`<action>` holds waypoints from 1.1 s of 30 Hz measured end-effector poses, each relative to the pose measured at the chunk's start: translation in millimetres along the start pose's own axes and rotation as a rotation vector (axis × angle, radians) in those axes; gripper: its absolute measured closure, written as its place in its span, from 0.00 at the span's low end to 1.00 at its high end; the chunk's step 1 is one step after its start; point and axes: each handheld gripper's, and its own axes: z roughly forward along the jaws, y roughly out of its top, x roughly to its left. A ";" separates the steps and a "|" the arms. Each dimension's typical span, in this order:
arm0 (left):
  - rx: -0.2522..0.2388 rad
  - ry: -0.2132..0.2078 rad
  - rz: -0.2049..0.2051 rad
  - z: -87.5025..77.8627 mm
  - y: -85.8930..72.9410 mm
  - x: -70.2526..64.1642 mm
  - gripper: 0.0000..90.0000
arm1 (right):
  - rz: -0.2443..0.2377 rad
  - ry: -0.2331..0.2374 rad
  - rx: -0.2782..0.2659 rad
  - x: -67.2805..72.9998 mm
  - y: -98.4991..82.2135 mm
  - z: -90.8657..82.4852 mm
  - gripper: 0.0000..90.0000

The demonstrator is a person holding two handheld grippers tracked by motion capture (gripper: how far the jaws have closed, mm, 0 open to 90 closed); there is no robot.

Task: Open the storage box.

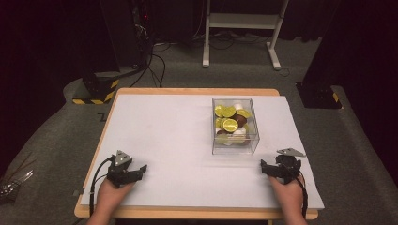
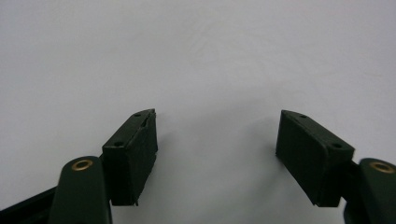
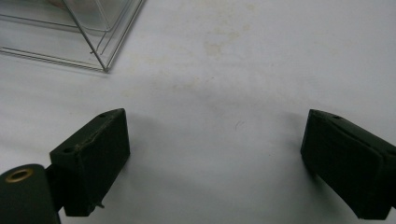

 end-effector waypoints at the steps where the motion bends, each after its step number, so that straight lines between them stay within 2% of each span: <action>1: 0.003 0.001 0.004 -0.2 0.0 0.1 0.33 | 0.000 0.000 0.000 0.0 0.0 0.0 0.09; 9: 0.013 -0.004 0.014 -0.7 0.2 1.0 0.32 | -0.002 -0.001 -0.002 0.1 -0.3 0.2 0.09; 19: 0.003 0.005 0.008 -0.1 -0.2 -0.4 0.32 | -0.002 -0.002 0.000 0.3 -0.2 0.1 0.09; 20: 0.015 0.006 0.018 -0.8 -0.1 0.3 0.32 | -0.001 -0.003 0.000 0.4 -0.2 0.2 0.09; 29: 0.002 0.000 -0.006 -0.2 0.1 0.0 0.32 | -0.002 -0.004 0.001 0.5 -0.1 0.1 0.09; 33: 0.012 -0.004 0.003 -0.6 0.7 1.1 0.32 | -0.002 -0.003 0.001 0.4 -0.1 0.1 0.09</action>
